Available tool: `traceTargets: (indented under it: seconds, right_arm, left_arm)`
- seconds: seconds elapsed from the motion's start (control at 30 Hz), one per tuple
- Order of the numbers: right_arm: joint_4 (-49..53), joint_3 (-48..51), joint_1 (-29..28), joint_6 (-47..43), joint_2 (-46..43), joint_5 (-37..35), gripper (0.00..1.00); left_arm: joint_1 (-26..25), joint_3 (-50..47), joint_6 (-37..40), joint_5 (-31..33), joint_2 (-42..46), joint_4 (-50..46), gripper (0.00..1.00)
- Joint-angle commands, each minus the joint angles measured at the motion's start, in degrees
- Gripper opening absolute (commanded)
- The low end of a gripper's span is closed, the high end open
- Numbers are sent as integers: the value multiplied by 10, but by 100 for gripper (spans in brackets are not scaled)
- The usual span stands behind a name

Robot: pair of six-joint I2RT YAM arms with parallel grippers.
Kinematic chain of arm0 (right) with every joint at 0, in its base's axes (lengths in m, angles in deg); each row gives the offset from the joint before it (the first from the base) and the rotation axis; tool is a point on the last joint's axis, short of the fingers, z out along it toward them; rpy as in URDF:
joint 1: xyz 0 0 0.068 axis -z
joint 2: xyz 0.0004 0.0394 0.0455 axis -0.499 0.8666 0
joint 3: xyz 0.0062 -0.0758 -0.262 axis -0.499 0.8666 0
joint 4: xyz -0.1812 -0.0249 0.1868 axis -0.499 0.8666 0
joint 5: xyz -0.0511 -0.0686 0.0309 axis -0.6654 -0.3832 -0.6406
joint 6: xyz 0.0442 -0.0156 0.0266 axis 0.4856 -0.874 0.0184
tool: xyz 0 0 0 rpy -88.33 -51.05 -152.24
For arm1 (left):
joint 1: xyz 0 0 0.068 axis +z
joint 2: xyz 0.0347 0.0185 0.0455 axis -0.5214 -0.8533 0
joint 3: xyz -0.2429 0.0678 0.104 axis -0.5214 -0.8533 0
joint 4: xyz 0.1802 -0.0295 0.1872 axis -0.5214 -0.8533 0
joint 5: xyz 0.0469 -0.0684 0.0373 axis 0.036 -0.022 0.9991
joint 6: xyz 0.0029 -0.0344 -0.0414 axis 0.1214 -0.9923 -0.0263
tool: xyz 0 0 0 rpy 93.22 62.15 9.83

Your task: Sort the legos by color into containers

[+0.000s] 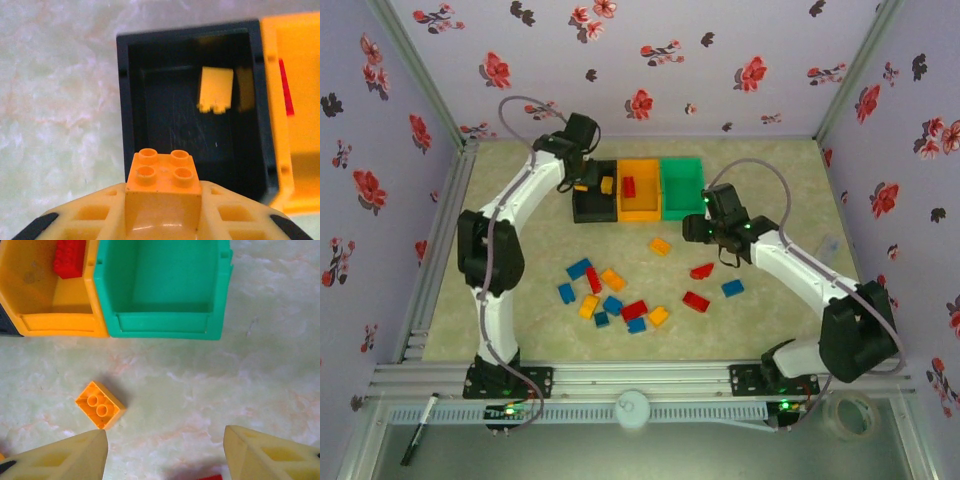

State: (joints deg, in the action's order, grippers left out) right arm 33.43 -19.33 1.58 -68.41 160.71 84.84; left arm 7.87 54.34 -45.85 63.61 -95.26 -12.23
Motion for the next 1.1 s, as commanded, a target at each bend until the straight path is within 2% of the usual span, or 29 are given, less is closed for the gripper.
traceTargets:
  seconds: [0.0, 0.17, 0.33, 0.4, 0.47, 0.5, 0.63, 0.8, 1.07]
  right_arm:
    - [22, 16, 5, 10, -31, -24, 63]
    - [38, 34, 8, 15, -59, -28, 63]
    - [48, 47, 9, 18, -75, -30, 63]
    - [50, 49, 10, 19, -76, -30, 63]
    - [53, 49, 10, 22, -75, -31, 63]
    - [54, 50, 10, 24, -75, -30, 63]
    - [71, 57, 10, 39, -78, -42, 64]
    - [95, 84, 11, 66, -90, -50, 65]
    - [165, 143, 13, 143, -143, -57, 68]
  left_arm:
    - [12, 74, -2, 2, -56, -31, 28]
    - [22, 184, 5, -2, -132, -73, 28]
    - [25, 241, 10, -8, -172, -96, 30]
    - [25, 245, 10, -11, -176, -95, 36]
    - [25, 247, 9, -11, -178, -92, 49]
    - [25, 248, 9, -11, -178, -91, 52]
    - [24, 249, 6, -11, -162, -92, 58]
    - [14, 189, 3, -7, -97, -71, 61]
    - [-22, -36, -25, -3, 76, 29, 62]
